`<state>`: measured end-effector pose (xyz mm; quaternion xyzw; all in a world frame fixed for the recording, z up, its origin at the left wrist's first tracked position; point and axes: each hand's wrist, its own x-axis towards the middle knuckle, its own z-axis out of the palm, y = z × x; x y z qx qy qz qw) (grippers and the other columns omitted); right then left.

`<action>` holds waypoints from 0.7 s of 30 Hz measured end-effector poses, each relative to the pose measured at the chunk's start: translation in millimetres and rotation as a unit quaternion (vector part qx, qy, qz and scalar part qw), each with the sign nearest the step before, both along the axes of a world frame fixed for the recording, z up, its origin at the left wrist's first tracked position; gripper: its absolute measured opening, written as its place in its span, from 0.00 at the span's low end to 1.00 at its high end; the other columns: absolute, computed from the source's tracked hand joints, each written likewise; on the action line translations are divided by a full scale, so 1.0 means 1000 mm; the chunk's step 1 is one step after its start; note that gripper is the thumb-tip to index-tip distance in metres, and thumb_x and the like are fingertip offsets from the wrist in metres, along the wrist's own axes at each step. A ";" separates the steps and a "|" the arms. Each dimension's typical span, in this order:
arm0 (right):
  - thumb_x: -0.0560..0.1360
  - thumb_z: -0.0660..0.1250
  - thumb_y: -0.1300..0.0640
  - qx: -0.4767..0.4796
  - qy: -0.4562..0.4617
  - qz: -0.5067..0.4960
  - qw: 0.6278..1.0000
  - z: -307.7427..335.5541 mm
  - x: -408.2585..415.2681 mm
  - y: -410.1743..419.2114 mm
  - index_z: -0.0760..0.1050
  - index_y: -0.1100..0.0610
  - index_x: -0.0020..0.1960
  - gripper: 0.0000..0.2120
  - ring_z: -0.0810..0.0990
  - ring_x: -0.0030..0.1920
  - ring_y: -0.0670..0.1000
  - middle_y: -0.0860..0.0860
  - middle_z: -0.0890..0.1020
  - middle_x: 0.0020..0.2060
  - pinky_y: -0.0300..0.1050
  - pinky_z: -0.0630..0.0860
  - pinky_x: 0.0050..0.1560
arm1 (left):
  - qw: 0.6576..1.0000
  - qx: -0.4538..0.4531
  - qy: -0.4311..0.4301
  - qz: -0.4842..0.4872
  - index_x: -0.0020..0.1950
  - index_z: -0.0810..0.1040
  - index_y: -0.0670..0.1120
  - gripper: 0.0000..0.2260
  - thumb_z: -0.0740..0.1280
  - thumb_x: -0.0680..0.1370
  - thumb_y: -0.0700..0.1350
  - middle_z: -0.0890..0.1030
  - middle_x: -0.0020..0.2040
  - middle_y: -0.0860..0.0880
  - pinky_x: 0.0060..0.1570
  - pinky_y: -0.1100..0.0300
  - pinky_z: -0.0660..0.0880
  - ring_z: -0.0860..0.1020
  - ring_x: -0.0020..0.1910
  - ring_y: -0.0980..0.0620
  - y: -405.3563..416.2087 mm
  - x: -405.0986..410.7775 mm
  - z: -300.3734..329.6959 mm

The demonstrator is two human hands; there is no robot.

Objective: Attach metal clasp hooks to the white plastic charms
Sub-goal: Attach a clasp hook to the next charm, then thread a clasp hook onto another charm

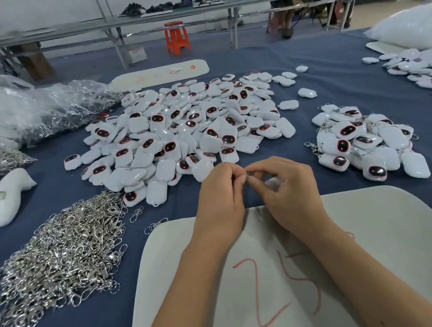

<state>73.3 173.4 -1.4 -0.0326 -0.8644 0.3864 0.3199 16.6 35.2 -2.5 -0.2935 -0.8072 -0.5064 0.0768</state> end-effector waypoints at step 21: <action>0.76 0.74 0.68 -0.022 0.058 0.009 0.998 -0.001 0.003 0.004 0.86 0.56 0.44 0.08 0.80 0.38 0.54 0.48 0.82 0.37 0.54 0.76 0.40 | 0.999 0.046 0.008 0.013 0.46 0.78 0.45 0.07 0.64 0.83 0.38 0.78 0.38 0.53 0.40 0.60 0.72 0.75 0.38 0.52 0.011 0.008 0.004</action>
